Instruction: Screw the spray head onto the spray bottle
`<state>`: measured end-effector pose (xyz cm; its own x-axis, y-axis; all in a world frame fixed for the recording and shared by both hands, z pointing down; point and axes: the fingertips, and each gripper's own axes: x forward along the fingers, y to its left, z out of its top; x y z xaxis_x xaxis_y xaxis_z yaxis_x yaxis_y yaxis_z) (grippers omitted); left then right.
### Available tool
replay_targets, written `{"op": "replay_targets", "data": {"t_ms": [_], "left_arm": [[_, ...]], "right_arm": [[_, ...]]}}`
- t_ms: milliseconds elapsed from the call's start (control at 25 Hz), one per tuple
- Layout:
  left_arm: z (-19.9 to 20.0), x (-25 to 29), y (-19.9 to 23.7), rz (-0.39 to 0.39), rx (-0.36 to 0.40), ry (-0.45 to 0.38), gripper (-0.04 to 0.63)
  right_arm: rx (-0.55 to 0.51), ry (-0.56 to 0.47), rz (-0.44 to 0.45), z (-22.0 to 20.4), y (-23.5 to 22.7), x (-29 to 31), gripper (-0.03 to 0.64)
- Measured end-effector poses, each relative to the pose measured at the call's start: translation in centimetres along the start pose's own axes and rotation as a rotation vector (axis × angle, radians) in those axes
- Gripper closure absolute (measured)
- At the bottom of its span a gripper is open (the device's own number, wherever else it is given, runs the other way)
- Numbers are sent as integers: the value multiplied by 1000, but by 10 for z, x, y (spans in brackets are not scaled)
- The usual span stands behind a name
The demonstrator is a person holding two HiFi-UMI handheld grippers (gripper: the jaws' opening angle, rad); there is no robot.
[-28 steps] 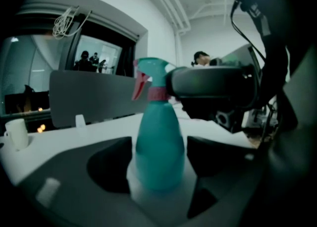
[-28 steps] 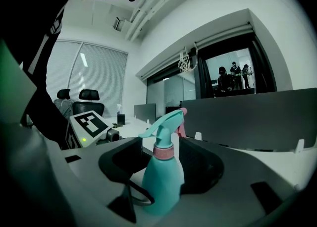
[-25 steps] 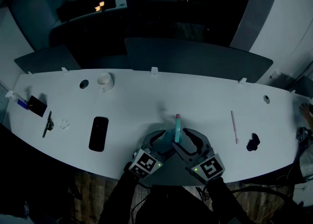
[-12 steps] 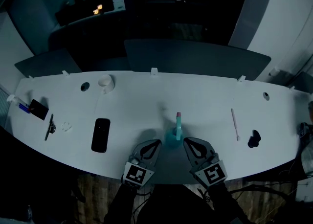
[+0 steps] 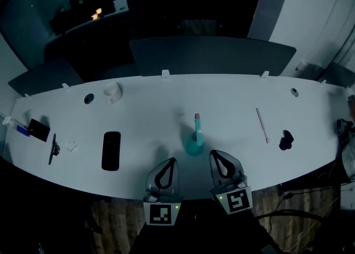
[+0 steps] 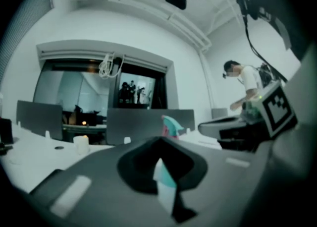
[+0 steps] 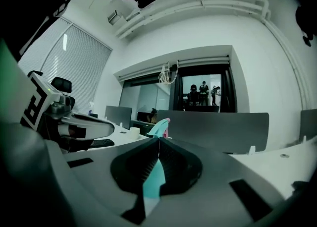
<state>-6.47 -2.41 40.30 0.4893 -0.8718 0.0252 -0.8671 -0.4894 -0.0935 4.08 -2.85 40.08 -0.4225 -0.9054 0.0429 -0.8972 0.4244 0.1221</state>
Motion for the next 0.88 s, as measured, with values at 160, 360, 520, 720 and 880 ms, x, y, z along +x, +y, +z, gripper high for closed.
{"op": "replay_targets", "data": {"t_ms": [160, 360, 520, 720, 880], "left_arm": [[2, -7, -4, 1, -1, -2, 592], [11, -25, -11, 19, 8, -8, 592], [25, -43, -28, 37, 10, -28, 592], [40, -75, -55, 95, 0, -58, 592], [47, -103, -87, 97, 50, -74, 592]], "right_arm": [[4, -11, -35, 1, 1, -18, 612], [3, -35, -49, 13, 2, -44, 612], [4, -61, -28, 23, 6, -69, 612], [4, -73, 1, 32, 13, -114, 612], [0, -77, 15, 33, 22, -153, 612]]}}
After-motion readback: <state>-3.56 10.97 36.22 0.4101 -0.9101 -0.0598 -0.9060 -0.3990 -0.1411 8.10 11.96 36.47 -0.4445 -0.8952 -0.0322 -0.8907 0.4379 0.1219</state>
